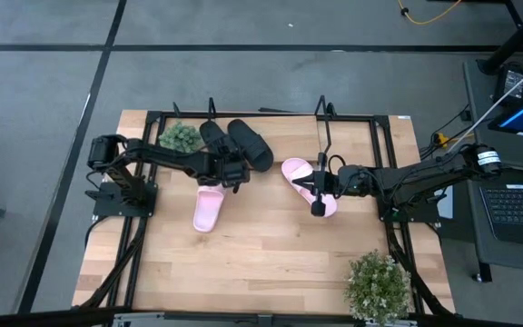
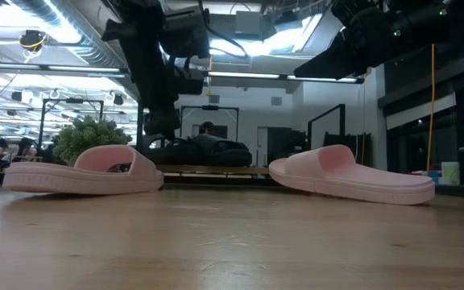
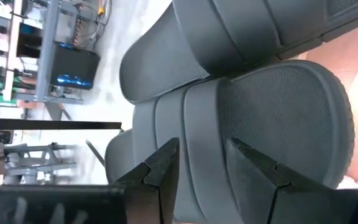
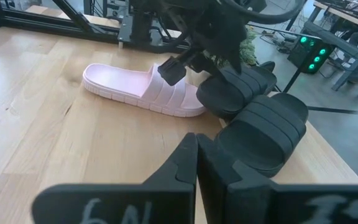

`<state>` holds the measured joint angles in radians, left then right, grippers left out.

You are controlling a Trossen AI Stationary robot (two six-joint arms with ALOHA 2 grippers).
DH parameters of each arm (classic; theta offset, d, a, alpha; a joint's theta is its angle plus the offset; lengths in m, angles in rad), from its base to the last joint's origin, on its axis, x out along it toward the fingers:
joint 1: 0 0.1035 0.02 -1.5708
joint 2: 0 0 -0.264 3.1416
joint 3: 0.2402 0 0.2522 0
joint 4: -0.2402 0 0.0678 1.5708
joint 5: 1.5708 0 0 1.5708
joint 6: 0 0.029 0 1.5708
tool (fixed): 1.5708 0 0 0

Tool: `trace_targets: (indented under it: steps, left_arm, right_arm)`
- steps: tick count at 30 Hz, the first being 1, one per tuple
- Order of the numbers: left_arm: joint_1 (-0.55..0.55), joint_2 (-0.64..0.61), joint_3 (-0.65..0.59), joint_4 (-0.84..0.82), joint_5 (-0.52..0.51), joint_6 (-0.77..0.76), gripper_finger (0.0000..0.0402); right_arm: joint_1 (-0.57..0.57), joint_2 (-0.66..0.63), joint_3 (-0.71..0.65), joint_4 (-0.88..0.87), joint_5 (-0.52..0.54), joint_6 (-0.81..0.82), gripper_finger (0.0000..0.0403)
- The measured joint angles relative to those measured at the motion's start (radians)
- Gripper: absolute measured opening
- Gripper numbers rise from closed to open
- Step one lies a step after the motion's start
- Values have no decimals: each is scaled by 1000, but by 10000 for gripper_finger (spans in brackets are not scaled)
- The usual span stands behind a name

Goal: Pick and place slides into the shelf
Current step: Adjust the black slide on the shelf

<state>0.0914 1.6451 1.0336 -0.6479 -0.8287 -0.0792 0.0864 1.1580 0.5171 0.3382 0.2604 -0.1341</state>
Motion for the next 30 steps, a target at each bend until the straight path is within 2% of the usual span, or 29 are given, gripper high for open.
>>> trace_targets:
  steps: [4,9,11,30]
  left_arm:
    - [20,0,0,-7,39,-1,98]
    - [28,0,0,-10,37,-23,25]
    - [28,0,0,-10,34,-23,8]
    - [-13,0,0,13,24,78,1]
  right_arm:
    - [0,0,0,0,0,0,10]
    - [0,0,0,0,0,-1,10]
    - [0,0,0,0,0,-1,10]
    - [0,0,0,0,0,-1,10]
